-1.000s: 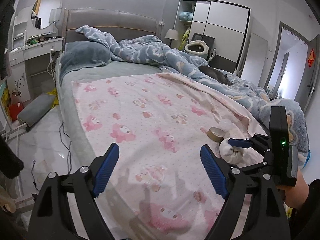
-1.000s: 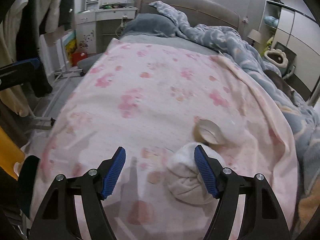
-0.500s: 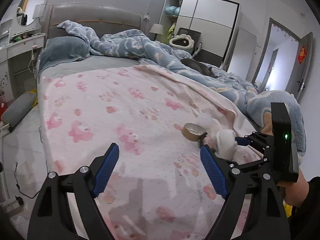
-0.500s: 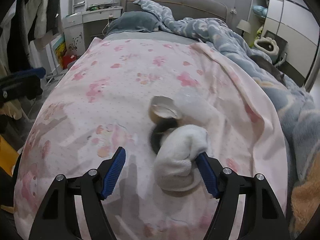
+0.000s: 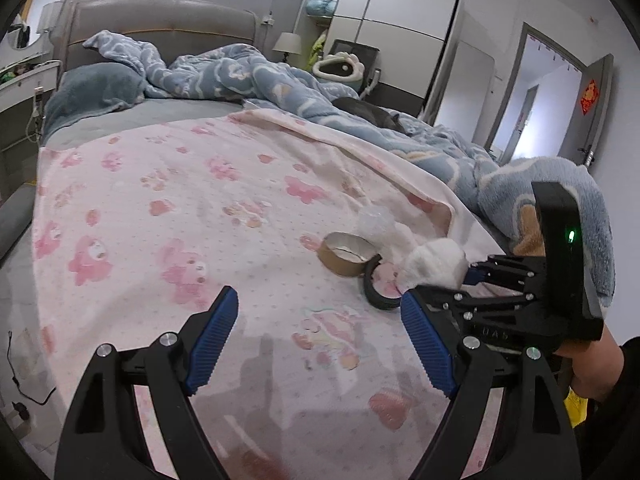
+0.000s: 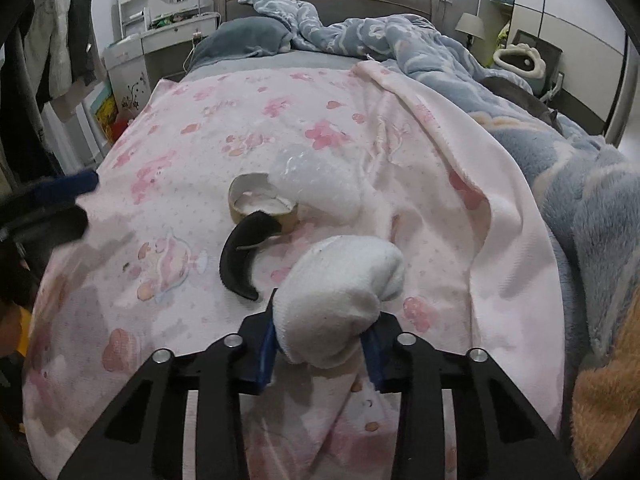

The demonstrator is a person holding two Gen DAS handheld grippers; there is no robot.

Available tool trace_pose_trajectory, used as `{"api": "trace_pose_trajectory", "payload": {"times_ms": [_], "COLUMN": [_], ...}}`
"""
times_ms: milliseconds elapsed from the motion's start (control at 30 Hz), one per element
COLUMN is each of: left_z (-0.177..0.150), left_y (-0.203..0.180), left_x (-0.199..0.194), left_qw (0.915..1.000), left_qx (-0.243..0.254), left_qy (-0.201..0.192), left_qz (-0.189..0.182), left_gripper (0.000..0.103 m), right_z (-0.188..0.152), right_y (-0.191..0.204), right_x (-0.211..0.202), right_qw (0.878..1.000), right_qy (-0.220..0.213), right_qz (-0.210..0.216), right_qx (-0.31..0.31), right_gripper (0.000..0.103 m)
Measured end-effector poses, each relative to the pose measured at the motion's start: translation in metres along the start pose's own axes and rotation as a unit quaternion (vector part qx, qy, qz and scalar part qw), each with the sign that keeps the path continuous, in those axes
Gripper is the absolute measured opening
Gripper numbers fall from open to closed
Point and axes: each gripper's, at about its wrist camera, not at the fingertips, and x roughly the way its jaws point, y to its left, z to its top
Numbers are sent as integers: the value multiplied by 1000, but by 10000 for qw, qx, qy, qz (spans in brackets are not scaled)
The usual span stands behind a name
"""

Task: Collect trash
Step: 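Grasp the black curved clip with the left tool while the right tool holds the sock ball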

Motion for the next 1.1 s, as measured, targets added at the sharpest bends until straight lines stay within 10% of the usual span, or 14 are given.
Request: {"api": "trace_pose_trajectory", "payload": {"times_ms": [533, 1100], "left_z": [5, 4], "left_y": [-29, -49], "left_x": [59, 105], "left_qw": [9982, 9933], "left_qx": [39, 597], "left_qy": [436, 983], "left_qz": [-420, -130], "left_gripper": [84, 58], "right_z": [15, 15], "right_y": [-33, -41], "right_x": [-14, -5], "right_qw": [9962, 9954], "right_qy": [-646, -595], "right_qz": [536, 755], "right_qx": [246, 44], "right_gripper": [33, 33]}}
